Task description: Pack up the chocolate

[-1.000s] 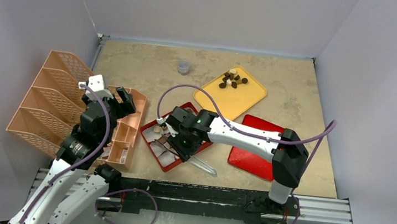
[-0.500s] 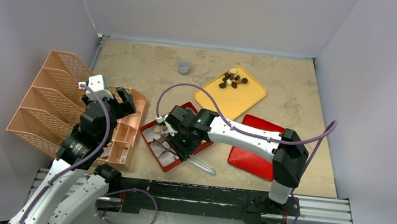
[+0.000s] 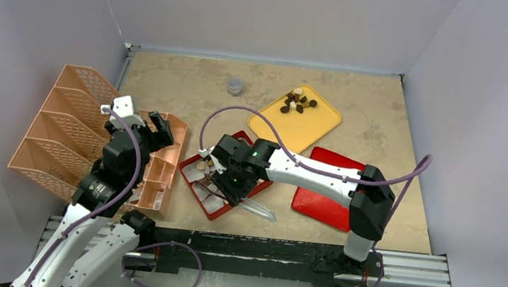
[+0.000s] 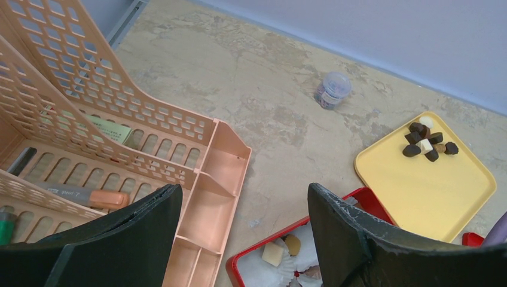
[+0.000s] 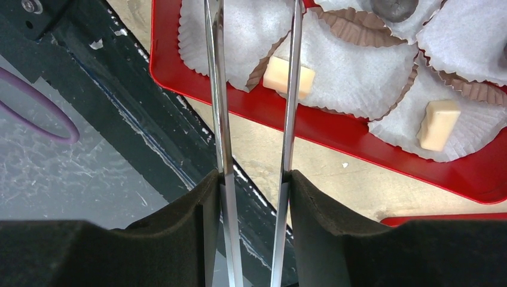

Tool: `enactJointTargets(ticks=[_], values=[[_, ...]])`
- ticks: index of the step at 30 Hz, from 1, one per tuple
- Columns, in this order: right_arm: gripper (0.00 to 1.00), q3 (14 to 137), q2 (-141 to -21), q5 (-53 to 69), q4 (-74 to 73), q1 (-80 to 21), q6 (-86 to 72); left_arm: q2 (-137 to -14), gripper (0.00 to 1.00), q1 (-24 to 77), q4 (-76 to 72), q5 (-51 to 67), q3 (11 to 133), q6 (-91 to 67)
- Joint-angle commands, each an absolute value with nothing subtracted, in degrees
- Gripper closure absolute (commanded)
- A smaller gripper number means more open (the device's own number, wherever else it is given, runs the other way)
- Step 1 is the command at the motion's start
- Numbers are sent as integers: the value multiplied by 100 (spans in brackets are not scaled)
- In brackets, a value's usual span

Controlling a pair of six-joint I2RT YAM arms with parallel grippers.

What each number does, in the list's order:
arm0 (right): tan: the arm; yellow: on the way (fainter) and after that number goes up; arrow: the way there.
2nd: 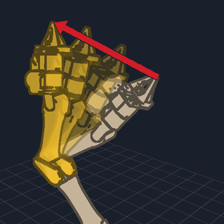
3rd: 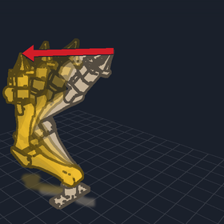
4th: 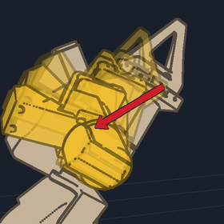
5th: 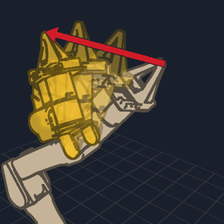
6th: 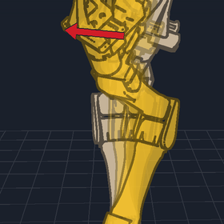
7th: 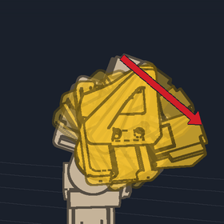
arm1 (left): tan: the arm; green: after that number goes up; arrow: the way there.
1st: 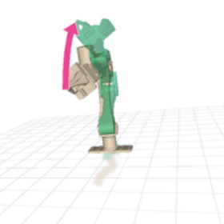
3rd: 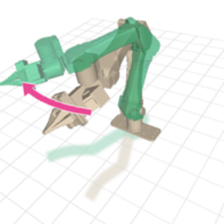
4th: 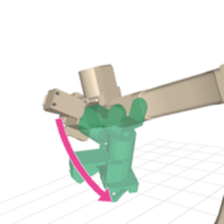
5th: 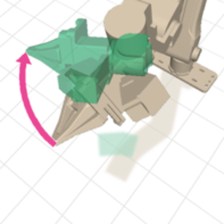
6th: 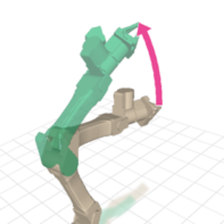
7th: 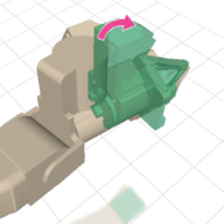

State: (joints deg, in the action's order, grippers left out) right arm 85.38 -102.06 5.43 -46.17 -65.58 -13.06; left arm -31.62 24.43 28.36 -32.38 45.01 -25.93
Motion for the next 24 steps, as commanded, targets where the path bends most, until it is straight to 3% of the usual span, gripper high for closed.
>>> enactJointTargets(ticks=[1, 24], values=[[54, 8822, -10090, 471, -4645, -6583, -1369, -3174, 24, 2417, 2654, -3215, 4561, -2625], [57, 8930, -9370, -100, -5090, -6160, -1333, -3122, 24, 2417, 2678, -3222, 4561, -2628]])
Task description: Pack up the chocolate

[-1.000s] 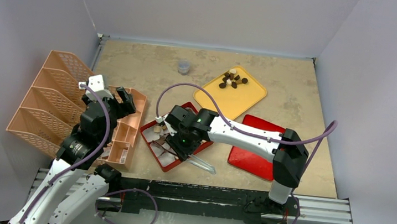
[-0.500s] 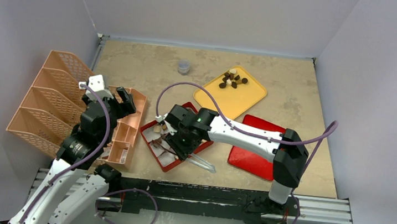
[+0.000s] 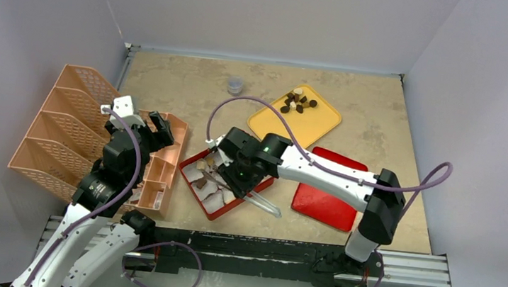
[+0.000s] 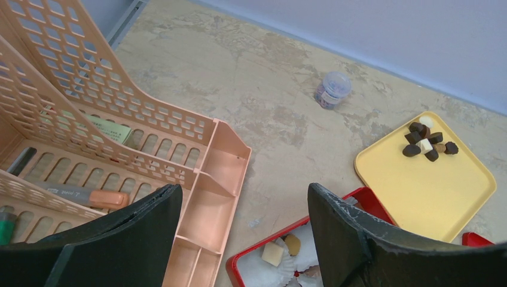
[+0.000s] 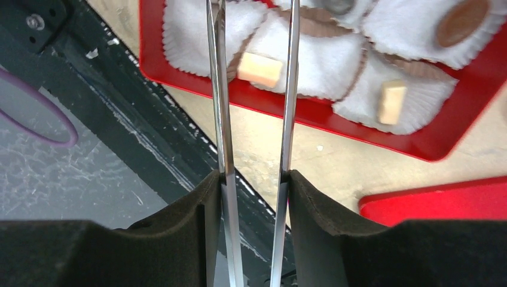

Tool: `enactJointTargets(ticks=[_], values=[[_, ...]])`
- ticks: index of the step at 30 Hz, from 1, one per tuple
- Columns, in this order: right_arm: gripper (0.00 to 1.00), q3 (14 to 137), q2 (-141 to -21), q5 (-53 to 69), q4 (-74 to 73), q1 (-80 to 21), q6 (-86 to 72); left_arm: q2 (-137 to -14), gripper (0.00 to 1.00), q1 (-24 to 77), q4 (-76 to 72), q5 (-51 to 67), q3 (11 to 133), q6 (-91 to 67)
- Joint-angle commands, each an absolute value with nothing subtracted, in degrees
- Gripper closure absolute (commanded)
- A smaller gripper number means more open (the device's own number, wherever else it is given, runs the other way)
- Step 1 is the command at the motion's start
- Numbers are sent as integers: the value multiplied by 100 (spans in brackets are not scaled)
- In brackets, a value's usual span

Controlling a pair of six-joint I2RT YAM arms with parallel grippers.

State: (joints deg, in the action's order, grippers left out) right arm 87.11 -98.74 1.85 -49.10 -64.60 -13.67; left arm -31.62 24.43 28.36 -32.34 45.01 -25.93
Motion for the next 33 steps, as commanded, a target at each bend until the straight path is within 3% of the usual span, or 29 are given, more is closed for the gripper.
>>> enactJointTargets(ticks=[1, 12, 23, 33], values=[[57, 8889, -9310, -155, -5120, -6056, -1297, -3120, 24, 2417, 2680, -3225, 4562, -2624], [56, 8817, -9009, -694, -5114, -4232, -777, -3077, 24, 2417, 2667, -3174, 4554, -2628], [56, 9113, -9756, -755, -4706, -2411, -361, -3067, 24, 2417, 2654, -3077, 4553, -2610], [56, 9478, -10453, 97, -4399, -2215, -337, -3038, 24, 2417, 2648, -3064, 4553, -2602]])
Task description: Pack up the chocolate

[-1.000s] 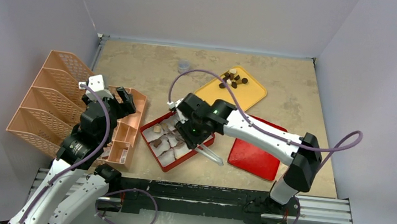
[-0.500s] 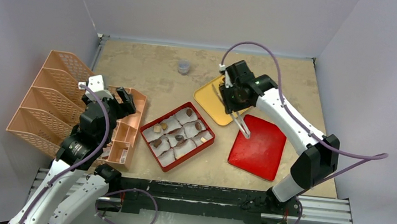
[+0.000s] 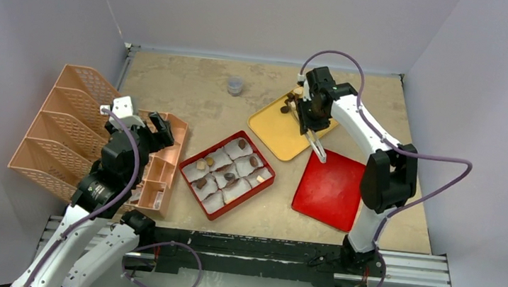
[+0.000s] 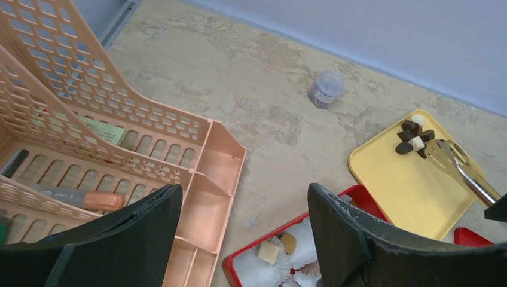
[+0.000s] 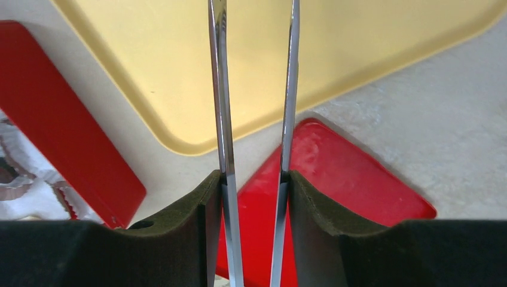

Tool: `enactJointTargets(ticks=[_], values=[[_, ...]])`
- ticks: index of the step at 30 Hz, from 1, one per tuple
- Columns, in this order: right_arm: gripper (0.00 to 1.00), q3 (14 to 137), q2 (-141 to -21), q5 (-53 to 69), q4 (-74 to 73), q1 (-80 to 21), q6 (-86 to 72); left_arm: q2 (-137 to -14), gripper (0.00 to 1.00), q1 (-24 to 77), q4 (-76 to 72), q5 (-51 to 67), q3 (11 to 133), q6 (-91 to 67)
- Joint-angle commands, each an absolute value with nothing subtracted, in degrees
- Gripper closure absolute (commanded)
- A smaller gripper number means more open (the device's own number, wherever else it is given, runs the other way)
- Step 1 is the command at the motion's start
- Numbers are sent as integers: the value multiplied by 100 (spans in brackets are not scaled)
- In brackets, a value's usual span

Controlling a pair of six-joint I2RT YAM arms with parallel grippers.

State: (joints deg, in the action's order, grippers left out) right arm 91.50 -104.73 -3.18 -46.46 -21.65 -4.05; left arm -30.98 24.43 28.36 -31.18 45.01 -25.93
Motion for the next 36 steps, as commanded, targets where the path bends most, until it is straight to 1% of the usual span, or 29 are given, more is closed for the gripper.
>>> enactJointTargets(ticks=[1, 28, 36], values=[[56, 9463, -10501, 166, -4369, -2215, -339, -3041, 24, 2417, 2641, -3067, 4547, -2602], [53, 10388, -11658, 16, -4702, -2215, -329, -3080, 24, 2417, 2619, -3074, 4548, -2575], [52, 10490, -11795, -430, -4890, -2216, -370, -3067, 24, 2417, 2628, -3089, 4544, -2584]])
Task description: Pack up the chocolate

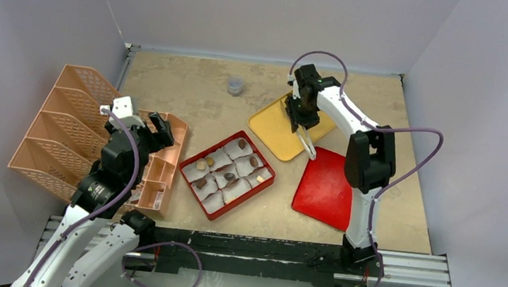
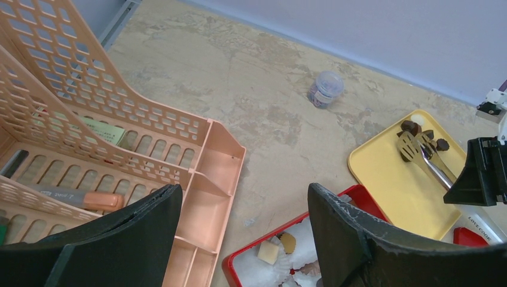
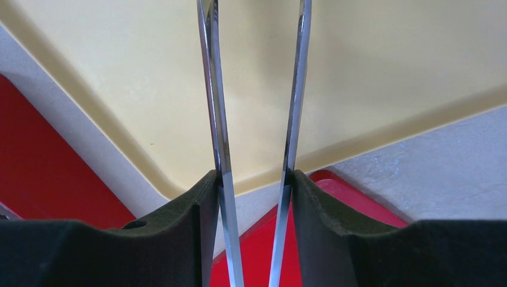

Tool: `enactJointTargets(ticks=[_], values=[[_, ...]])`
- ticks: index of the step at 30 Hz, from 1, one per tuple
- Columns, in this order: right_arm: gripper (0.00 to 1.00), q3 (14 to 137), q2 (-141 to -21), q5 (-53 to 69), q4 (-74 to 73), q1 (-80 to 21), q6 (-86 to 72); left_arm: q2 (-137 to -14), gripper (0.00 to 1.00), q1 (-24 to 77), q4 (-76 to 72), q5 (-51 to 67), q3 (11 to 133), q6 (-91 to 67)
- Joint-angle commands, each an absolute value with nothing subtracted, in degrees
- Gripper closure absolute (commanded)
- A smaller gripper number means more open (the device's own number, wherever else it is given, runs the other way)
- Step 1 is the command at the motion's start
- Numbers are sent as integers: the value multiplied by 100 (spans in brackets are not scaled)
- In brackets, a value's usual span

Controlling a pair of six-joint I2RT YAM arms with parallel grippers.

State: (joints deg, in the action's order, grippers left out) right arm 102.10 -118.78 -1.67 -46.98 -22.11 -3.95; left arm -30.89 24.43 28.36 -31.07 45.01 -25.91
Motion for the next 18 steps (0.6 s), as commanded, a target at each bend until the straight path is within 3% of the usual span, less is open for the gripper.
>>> enactJointTargets(ticks=[1, 8, 18], values=[[52, 10487, -11798, -423, -4890, -2215, -374, -3066, 24, 2417, 2628, -3083, 4541, -2584], [56, 10458, -11830, -233, -4857, -2215, -379, -3048, 24, 2417, 2637, -3084, 4539, -2584], [70, 10160, -11570, -150, -4722, -2215, -360, -3043, 24, 2417, 2641, -3098, 4542, -2593]])
